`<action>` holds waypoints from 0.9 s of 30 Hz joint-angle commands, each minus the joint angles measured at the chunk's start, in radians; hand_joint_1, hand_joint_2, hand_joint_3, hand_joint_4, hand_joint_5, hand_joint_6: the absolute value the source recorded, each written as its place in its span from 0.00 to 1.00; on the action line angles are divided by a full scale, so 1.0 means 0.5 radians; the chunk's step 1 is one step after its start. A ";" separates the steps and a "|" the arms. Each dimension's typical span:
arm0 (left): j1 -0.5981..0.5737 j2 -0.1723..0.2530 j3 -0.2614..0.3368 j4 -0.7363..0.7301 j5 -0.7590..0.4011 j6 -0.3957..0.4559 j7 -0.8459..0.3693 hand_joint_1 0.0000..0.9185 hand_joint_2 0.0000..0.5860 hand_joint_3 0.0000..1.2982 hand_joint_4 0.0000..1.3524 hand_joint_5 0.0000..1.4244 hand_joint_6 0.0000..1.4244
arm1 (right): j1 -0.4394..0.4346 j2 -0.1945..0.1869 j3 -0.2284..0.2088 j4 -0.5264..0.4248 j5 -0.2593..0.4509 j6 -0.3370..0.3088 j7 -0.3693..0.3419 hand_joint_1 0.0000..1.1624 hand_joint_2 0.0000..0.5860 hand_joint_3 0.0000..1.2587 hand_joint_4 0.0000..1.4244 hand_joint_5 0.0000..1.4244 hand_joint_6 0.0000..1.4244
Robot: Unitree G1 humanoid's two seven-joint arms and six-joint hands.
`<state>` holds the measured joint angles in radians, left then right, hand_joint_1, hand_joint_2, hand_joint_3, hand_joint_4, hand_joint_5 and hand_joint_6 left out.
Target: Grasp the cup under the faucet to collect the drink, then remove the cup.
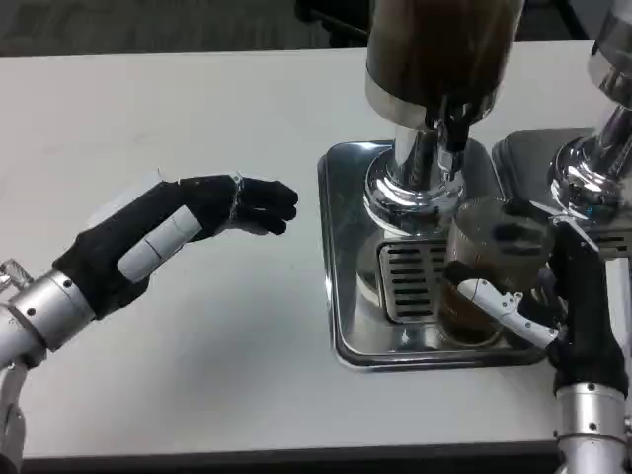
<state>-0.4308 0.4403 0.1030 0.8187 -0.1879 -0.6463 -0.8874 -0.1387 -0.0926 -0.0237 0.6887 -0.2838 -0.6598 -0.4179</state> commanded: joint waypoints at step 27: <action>-0.096 0.000 -0.007 0.133 0.024 -0.070 0.005 0.00 0.13 0.32 0.26 0.26 0.22 | 0.073 0.018 -0.074 -0.206 -0.005 -0.049 -0.136 0.86 0.21 0.47 0.52 0.68 0.97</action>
<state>-0.4617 0.4315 0.1009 0.8756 -0.1863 -0.6643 -0.8874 -0.0915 -0.0870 -0.0527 0.6222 -0.2883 -0.6598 -0.4628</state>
